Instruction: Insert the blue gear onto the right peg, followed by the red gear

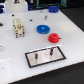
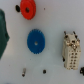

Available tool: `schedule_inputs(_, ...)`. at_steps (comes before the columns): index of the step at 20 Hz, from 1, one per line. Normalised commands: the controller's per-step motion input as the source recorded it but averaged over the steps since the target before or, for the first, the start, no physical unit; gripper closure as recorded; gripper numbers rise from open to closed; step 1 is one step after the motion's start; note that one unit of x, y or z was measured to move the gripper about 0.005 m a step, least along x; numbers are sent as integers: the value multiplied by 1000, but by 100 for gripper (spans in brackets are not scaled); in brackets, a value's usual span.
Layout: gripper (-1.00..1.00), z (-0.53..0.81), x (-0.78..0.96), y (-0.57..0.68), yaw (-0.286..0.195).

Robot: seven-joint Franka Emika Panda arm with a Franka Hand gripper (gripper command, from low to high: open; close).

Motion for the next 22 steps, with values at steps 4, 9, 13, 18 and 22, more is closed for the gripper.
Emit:
schedule_inputs(4, -100, -297, -645, 505, 0)
schedule_inputs(9, -100, -361, -623, 473, 0)
schedule_inputs(13, -100, -475, -578, 254, 0)
schedule_inputs(18, -100, -535, -512, 137, 0)
schedule_inputs(22, -100, -644, -415, 90, 0)
